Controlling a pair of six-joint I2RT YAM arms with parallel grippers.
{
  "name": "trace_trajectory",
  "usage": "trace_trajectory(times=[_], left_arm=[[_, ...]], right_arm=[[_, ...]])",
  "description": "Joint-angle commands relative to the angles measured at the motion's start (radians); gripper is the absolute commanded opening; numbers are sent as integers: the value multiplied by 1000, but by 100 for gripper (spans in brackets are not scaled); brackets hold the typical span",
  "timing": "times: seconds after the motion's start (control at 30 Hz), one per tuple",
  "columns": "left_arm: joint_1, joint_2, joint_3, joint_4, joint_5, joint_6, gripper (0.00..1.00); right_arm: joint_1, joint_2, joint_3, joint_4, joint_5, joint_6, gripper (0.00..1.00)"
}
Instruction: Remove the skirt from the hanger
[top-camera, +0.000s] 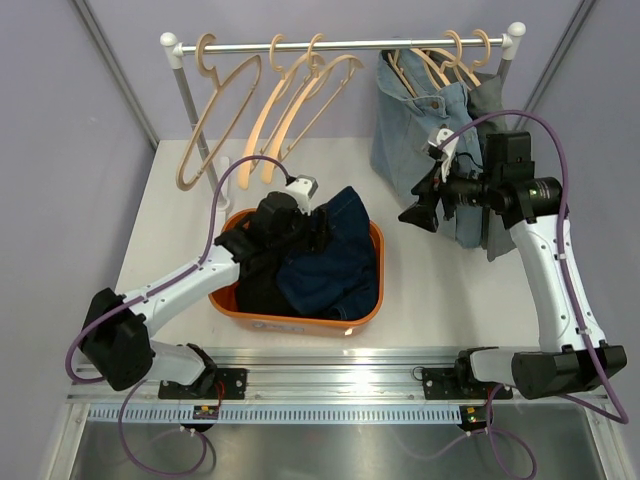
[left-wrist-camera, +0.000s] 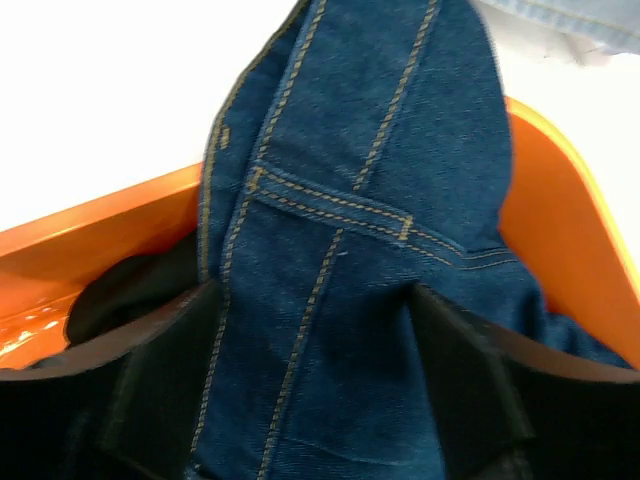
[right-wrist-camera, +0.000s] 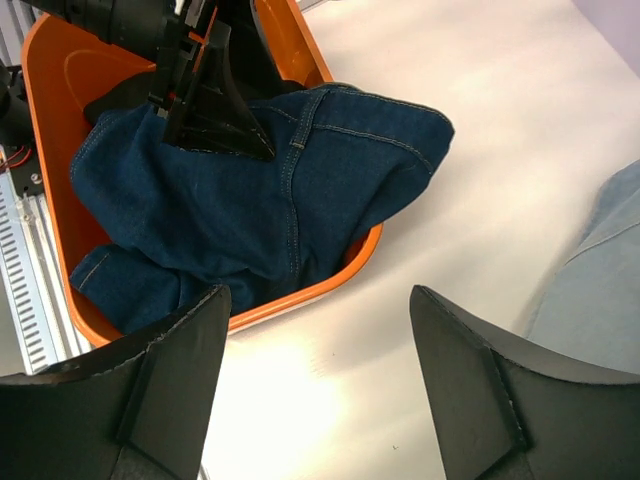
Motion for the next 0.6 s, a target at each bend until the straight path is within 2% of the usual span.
trace_trajectory(times=[0.0, 0.03, 0.1, 0.17, 0.2, 0.27, 0.3, 0.57], left_arm=[[3, 3, -18, 13, -54, 9, 73], [3, 6, -35, 24, -56, 9, 70], [4, 6, -46, 36, -44, 4, 53], [4, -5, -58, 53, -30, 0, 33], [4, -14, -60, 53, -30, -3, 15], [4, -63, -64, 39, -54, -3, 3], [3, -86, -67, 30, -62, -2, 0], [4, -377, -217, 24, -82, 52, 0]], right_arm=[[-27, -27, 42, 6, -52, 3, 80], [-37, -24, 53, 9, -56, 7, 80], [-46, -22, 65, 8, -70, 10, 80], [-55, -21, 88, 0, -69, 2, 80], [-61, -18, 96, -2, -68, -7, 80], [-79, -16, 131, -9, -65, -16, 80], [-89, -15, 142, -11, -67, -16, 80], [-133, 1, 191, 51, -41, 40, 80]])
